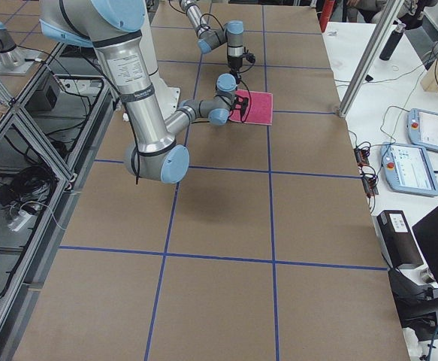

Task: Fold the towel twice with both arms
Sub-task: 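Grasp the pink towel's near corners with both grippers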

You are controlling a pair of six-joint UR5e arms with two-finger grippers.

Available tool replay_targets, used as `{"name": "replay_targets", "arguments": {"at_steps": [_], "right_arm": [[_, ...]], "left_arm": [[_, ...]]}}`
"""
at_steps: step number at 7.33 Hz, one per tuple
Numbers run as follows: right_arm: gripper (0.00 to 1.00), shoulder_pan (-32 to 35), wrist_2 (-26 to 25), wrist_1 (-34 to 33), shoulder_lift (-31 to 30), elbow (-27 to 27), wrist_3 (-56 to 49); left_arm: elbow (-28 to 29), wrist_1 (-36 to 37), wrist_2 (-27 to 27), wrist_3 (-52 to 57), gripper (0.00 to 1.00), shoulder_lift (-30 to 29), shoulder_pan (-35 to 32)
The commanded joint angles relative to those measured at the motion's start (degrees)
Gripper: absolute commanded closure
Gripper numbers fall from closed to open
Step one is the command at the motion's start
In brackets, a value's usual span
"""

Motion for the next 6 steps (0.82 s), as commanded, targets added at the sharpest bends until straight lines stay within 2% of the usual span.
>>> {"name": "replay_targets", "arguments": {"at_steps": [1, 4, 6], "right_arm": [[0.99, 0.09, 0.00, 0.15, 0.08, 0.03, 0.14], [1.00, 1.31, 0.09, 1.20, 0.61, 1.60, 0.75], [1.00, 2.54, 0.09, 4.63, 0.61, 1.61, 4.97]], "left_arm": [[0.00, 0.00, 0.00, 0.01, 1.00, 0.00, 0.00], [-0.70, 0.00, 0.00, -0.34, 1.00, -0.44, -0.35], [-0.35, 0.26, -0.26, -0.51, 1.00, -2.54, -3.50]]}}
